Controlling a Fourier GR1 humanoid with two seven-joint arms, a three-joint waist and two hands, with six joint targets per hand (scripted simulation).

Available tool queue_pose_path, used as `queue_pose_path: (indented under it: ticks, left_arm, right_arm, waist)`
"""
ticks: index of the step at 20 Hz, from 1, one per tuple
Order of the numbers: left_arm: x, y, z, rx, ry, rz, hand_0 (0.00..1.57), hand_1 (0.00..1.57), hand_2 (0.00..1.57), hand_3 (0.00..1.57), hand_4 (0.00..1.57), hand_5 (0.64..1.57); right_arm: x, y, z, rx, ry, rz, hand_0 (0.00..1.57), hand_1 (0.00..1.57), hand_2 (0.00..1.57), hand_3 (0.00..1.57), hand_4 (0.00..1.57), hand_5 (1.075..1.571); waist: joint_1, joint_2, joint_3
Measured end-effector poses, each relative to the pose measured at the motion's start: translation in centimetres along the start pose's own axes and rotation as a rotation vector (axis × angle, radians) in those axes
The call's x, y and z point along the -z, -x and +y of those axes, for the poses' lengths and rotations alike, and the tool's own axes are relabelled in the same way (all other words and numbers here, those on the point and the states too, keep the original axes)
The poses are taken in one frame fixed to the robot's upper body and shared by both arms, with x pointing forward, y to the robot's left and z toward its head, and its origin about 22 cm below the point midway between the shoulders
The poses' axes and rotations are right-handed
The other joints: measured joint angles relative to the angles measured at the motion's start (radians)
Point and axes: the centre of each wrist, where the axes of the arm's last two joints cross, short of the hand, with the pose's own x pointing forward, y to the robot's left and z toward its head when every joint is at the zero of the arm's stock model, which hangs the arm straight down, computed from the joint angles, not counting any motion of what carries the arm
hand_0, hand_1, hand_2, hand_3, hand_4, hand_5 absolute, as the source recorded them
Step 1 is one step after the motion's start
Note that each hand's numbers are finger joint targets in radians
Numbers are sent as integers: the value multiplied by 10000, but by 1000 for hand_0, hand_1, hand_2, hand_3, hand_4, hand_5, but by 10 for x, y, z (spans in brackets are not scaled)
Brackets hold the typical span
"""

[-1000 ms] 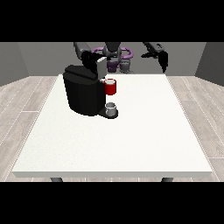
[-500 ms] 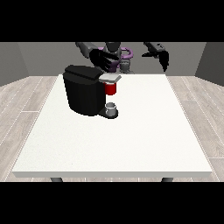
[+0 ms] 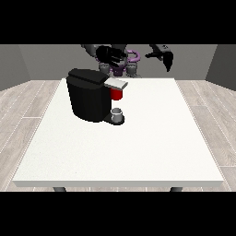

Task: Insert the coffee pod into the coffee machine and close the lid

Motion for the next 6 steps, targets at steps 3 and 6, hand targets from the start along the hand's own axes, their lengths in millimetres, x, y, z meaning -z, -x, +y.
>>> queue_pose_path:
  ticks: [3,6]
  left_arm:
    - [-8,14,-3,-80,-165,257,0,0,0,0,192,1571]
    - [-17,24,4,-116,-525,691,0,0,0,0,192,1571]
  right_arm:
    - [-14,9,19,672,-319,-157,0,0,0,0,286,1571]
    - [-42,30,32,1549,-264,127,0,0,0,0,157,1571]
  waist:
    - [-272,-370,0]
    - [-668,-854,-1]
